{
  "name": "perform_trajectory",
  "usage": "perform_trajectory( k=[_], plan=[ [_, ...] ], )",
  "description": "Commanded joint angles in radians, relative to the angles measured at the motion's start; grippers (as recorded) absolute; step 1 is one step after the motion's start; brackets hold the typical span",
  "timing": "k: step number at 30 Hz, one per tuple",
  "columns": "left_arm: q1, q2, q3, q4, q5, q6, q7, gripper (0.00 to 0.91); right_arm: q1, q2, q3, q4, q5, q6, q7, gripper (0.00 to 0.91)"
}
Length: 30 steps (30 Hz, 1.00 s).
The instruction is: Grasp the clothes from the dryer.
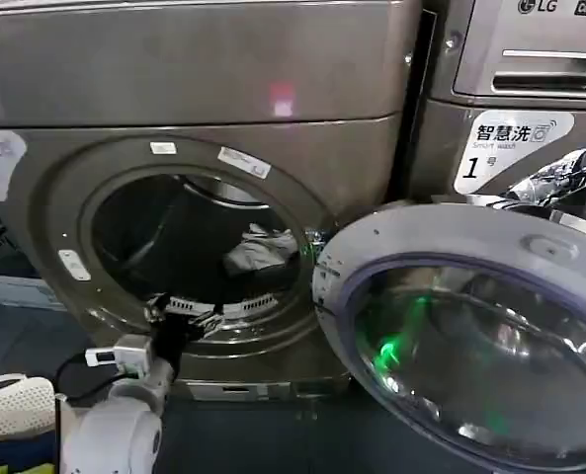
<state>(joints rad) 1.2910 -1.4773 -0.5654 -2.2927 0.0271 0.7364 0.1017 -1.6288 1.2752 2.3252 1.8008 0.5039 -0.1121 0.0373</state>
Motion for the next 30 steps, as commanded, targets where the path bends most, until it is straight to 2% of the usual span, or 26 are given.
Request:
perform_trajectory(
  k=[1, 17, 23, 30],
  plan=[
    [-0.001, 0.0, 0.0, 0.002, 0.001, 0.049, 0.0, 0.907, 0.0, 0.0, -0.001, 0.001, 0.0, 0.0, 0.0, 0.907],
    [0.001, -0.004, 0.0, 0.005, 0.0, 0.049, -0.003, 0.907, 0.002, 0.0, -0.006, -0.002, -0.001, 0.005, 0.0, 0.907],
    [-0.002, -0.006, 0.001, 0.019, -0.02, 0.049, -0.009, 0.907, 0.004, -0.001, -0.003, -0.002, 0.004, 0.033, -0.011, 0.907],
    [-0.068, -0.02, 0.003, 0.086, -0.022, 0.049, -0.014, 0.907, 0.003, 0.002, -0.004, -0.001, 0.003, 0.035, -0.011, 0.907]
  ],
)
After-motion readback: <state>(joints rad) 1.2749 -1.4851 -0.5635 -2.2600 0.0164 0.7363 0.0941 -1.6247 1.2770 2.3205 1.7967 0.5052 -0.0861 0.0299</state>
